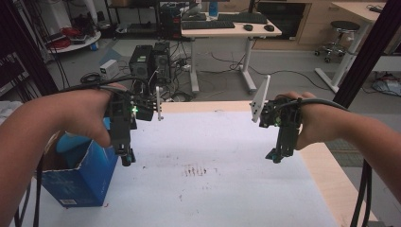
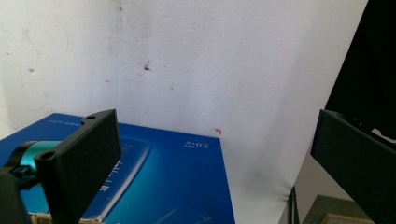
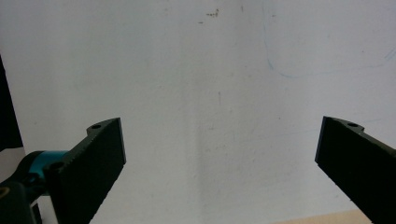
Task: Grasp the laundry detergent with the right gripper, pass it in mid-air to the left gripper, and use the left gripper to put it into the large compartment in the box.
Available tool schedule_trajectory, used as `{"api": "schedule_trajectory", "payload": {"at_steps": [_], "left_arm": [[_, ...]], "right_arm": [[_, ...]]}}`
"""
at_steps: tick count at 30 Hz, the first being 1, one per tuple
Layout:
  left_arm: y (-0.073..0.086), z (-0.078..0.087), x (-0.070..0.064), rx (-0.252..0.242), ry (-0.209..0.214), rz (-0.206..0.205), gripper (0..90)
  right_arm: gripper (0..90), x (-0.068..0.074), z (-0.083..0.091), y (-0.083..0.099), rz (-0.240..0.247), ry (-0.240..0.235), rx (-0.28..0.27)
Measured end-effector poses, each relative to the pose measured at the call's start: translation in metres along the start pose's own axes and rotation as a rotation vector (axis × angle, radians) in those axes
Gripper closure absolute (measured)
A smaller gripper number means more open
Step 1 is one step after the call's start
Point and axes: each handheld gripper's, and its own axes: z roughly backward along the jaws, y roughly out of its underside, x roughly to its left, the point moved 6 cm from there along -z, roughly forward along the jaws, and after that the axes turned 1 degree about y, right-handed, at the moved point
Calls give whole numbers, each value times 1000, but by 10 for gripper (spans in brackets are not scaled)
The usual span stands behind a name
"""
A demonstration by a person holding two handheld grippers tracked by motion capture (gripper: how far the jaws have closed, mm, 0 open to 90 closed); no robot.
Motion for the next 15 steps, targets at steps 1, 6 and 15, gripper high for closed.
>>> {"api": "schedule_trajectory", "payload": {"at_steps": [1, 6, 15], "left_arm": [[0, 1, 0, 3, -1, -4, 16], [1, 3, -1, -4, -7, -4, 17], [3, 3, 0, -3, -10, -2, 16]], "right_arm": [[10, 0, -1, 0, 0, -1, 9], [10, 2, -4, -2, 12, -1, 26], [10, 4, -4, -6, 17, 3, 24]]}}
